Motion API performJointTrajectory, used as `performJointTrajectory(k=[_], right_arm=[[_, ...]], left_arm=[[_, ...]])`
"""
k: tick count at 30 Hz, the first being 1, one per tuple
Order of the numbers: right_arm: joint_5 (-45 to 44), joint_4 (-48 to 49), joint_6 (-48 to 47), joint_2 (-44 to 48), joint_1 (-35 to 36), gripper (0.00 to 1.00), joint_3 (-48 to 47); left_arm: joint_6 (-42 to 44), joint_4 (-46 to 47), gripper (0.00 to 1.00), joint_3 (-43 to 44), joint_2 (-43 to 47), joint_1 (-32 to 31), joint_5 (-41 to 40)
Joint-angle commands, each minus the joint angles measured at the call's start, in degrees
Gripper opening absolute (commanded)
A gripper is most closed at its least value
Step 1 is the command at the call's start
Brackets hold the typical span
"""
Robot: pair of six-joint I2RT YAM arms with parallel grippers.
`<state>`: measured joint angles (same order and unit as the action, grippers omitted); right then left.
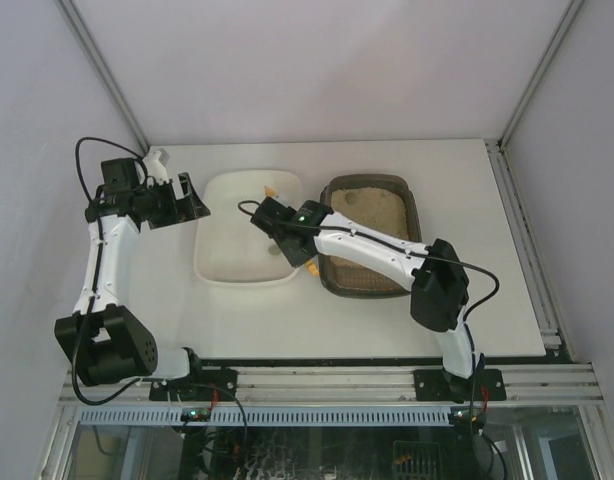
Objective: Clean the litter box
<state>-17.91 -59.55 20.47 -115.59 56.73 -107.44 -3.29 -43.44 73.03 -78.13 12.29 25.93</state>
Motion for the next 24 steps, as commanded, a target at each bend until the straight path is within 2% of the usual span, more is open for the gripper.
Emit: performJointTrajectory(k=[1,8,11,14,17,20,24], right_arm=[[-6.7,-4.3,-2.5,1.7,-2.1,0.00,-2.3],[-6.8,-3.8,-3.6,2.5,-2.1,0.00,-2.3],[-6.8,-2.7,-1.7,6.0,-3.5,0.00,-0.5],[5.2,2.8,1.6,15.4,-9.6,0.00,8.2],[20.3,7.7,6.4,25.5,-20.1,0.00,19.7],[31.4,8.4,11.1,31.6,-29.6,0.00,28.8],[46.7,9.6,15.1,32.2,-35.6,0.00,36.3]], left_arm=[[1.1,0.8,0.94,0.8,0.3,0.3,0.9],[0.3,1.7,0.94,0.6,0.3,0.3,0.6],[-0.1,1.7,0.94,0.6,0.1,0.2,1.9],[0.5,1.6,0.94,1.2,-0.4,-0.6,5.2],[6.2,-3.5,0.94,6.7,-3.8,-3.6,12.8],[8.1,-5.8,0.98,16.0,-10.1,-7.0,15.7],[8.7,-8.2,1.00,32.8,-22.1,-11.3,21.3]])
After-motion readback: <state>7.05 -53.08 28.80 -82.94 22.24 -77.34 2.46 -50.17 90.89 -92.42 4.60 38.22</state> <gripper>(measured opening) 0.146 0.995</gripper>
